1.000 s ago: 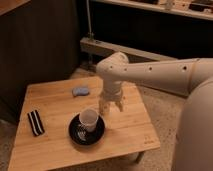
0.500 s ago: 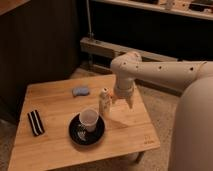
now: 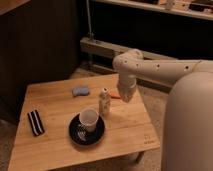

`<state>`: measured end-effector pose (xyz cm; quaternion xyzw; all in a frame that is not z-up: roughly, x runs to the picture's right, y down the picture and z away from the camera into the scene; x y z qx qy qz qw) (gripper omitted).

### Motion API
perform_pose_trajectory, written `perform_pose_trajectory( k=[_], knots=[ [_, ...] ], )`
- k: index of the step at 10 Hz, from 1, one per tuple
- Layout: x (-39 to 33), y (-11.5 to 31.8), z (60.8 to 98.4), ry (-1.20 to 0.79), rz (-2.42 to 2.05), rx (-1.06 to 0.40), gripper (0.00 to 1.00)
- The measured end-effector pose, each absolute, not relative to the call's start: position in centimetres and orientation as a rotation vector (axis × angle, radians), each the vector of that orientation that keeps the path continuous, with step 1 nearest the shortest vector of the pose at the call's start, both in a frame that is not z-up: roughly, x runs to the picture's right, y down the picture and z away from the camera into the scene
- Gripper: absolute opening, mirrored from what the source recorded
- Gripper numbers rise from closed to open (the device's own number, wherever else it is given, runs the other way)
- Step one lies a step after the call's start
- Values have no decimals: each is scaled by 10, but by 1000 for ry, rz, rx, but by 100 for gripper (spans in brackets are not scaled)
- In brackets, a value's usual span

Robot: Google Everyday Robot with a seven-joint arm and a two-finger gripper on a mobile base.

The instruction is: Knock the bottle over

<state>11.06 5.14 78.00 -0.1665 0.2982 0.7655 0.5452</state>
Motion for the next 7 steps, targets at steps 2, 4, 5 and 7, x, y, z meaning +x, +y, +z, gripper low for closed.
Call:
perform_pose_trajectory(
  k=[2, 4, 5, 7],
  knots=[
    [104, 49, 783, 727, 1782, -364, 0],
    [88, 44, 787, 728, 1744, -351, 0],
    [74, 39, 790, 712, 1730, -357, 0],
    [54, 28, 791, 667, 1716, -380, 0]
  ],
)
